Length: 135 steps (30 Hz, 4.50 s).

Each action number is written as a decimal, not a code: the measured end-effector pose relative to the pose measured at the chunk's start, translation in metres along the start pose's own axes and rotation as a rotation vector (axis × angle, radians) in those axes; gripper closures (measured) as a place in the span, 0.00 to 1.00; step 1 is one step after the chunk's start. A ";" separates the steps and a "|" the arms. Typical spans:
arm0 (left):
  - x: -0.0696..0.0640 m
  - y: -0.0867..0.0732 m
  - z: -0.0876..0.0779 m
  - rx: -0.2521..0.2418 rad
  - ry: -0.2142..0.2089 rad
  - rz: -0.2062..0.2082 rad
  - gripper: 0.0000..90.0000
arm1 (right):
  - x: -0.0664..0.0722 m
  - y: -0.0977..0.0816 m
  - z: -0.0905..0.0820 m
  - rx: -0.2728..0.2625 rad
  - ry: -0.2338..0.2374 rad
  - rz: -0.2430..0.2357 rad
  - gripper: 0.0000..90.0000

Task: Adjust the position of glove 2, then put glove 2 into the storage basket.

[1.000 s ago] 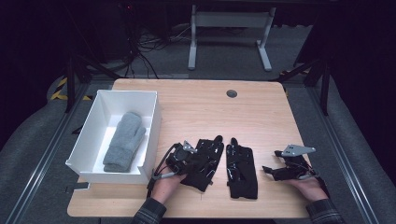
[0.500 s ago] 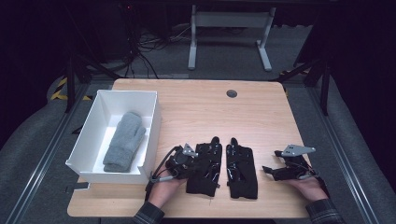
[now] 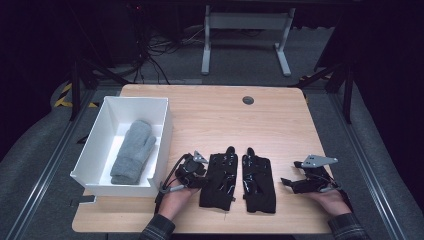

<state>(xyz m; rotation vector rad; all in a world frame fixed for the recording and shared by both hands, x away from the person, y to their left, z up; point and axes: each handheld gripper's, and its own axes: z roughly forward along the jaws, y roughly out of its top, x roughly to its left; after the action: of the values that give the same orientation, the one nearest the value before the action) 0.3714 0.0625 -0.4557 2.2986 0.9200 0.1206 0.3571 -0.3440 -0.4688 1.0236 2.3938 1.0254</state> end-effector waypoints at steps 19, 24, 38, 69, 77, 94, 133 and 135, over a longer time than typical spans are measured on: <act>0.007 0.004 -0.013 -0.108 -0.101 -0.099 0.97 | 0.019 0.012 -0.006 0.041 0.152 -0.033 0.73; 0.007 0.010 -0.025 -0.192 -0.159 -0.118 0.97 | 0.034 0.017 -0.002 0.059 0.250 -0.075 0.96; 0.003 0.028 -0.031 -0.280 -0.231 -0.117 0.97 | 0.050 0.027 0.012 0.077 0.329 -0.109 1.00; -0.021 0.050 -0.015 -0.269 -0.322 -0.045 0.97 | 0.080 0.056 0.049 0.056 0.362 -0.125 1.00; -0.026 0.050 -0.007 -0.244 -0.323 -0.020 0.97 | 0.086 0.061 0.056 0.048 0.365 -0.122 1.00; -0.041 0.046 0.021 -0.156 -0.346 0.016 0.97 | 0.092 0.063 0.059 0.040 0.361 -0.130 1.00; -0.052 0.034 -0.002 -0.065 -0.211 0.219 0.45 | 0.023 0.042 0.032 0.004 -0.003 -0.010 0.24; -0.048 0.038 0.000 -0.064 -0.180 0.215 0.34 | 0.023 0.041 0.034 0.010 -0.001 -0.008 0.23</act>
<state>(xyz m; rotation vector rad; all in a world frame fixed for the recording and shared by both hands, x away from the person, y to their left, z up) 0.3578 0.0108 -0.4259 2.2999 0.5696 0.0335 0.3800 -0.2914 -0.4621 1.0164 2.4026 1.0107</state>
